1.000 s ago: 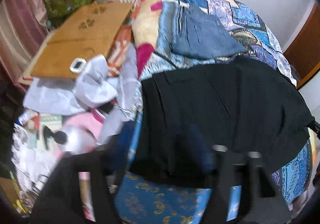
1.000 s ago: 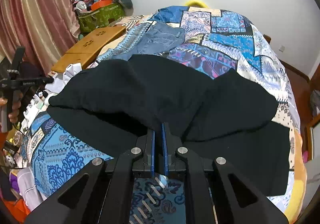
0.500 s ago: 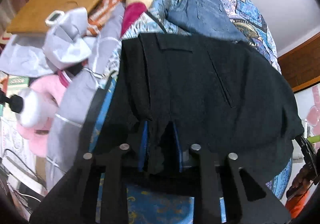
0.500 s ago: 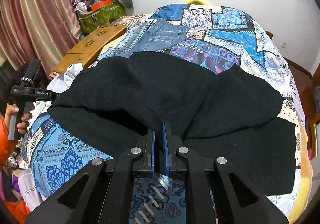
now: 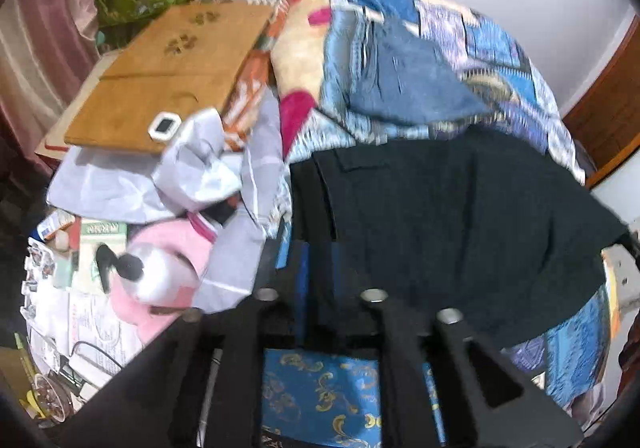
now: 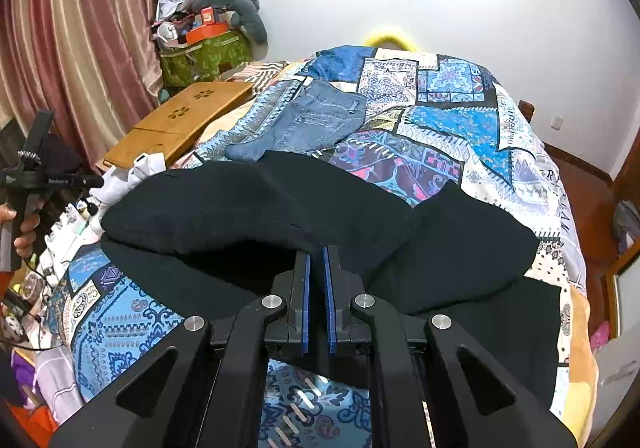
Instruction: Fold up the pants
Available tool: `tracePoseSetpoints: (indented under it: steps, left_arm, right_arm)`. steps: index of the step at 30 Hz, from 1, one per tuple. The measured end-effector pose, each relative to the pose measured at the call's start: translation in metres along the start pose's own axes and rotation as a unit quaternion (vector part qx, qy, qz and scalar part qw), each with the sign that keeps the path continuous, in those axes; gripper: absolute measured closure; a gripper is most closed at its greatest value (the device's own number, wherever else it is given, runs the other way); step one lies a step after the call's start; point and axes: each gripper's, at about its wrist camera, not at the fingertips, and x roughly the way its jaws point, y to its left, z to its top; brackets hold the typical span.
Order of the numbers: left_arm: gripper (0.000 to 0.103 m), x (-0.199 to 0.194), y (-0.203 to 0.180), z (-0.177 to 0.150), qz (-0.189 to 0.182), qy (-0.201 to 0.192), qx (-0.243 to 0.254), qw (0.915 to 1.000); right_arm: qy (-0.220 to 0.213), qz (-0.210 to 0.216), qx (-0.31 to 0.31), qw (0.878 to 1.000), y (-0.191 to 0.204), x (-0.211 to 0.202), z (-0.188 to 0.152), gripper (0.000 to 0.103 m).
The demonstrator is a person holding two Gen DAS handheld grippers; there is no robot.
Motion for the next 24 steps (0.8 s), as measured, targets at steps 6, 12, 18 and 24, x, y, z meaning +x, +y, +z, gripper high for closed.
tracePoseSetpoints:
  steps: [6,12,18,24]
  left_arm:
    - [0.034,0.054,0.002,-0.016,-0.026,0.075,-0.05,0.9956]
    - [0.071,0.069,-0.012,-0.02,-0.079,0.089,-0.052,0.9915]
    - [0.092,0.026,-0.023,-0.004,-0.021,0.023,-0.003,0.9995]
    - [0.103,-0.023,-0.003,0.013,0.037,-0.045,0.008,0.9983]
  right_arm:
    - [0.022,0.002,-0.005,1.0,0.003,0.008,-0.01,0.097]
    - [0.036,0.006,0.002,0.999,0.001,0.015,-0.015,0.097]
    - [0.012,-0.006,-0.001,1.0,0.001,0.005,-0.008,0.097]
    - [-0.003,0.0,-0.015,1.0,0.009,-0.005,-0.001,0.097]
